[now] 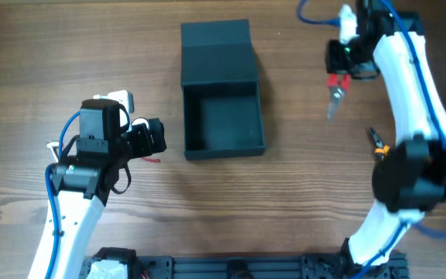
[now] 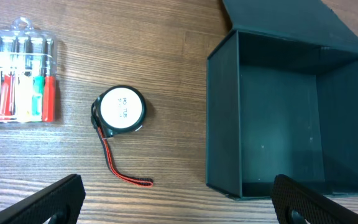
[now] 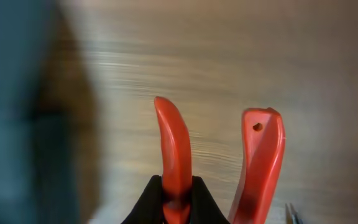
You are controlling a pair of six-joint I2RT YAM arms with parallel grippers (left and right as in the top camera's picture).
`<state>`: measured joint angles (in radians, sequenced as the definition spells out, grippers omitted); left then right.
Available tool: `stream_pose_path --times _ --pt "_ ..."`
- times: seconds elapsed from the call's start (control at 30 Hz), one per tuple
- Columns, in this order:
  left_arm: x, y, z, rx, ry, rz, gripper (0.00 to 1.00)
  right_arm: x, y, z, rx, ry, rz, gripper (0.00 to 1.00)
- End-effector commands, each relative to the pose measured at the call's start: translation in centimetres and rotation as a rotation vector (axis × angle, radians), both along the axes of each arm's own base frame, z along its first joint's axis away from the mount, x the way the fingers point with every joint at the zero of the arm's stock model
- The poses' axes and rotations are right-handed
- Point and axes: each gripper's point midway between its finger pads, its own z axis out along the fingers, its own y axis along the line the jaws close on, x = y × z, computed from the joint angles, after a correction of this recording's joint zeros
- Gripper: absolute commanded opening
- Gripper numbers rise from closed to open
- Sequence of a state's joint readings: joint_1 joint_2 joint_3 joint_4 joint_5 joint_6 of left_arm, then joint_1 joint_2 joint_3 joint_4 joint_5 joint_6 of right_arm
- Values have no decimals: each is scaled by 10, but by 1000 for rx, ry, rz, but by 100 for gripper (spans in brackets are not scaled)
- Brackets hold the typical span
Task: Pack container
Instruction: 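Carry the shears into the green box and release them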
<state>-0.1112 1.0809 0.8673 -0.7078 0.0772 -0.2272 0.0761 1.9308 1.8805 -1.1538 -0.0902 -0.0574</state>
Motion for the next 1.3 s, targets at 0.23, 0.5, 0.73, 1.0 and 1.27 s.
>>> stream_pose_path --times 0.23,0.5,0.73,1.0,1.27 --pt "4 -5 10 -25 -21 -2 100 -105 213 44 -155 -212 1115 4" --pt "0 -4 8 -23 -3 -2 100 -115 238 -24 -169 -106 1331 4" --pt "0 -4 8 -23 -3 -2 100 -105 259 -70 -119 -75 1378 4" --pt "0 -4 8 -23 -3 -2 100 -100 268 -113 -87 -19 1386 4" --pt "0 -4 8 -23 -3 -2 100 -94 272 -119 -87 -33 1382 28"
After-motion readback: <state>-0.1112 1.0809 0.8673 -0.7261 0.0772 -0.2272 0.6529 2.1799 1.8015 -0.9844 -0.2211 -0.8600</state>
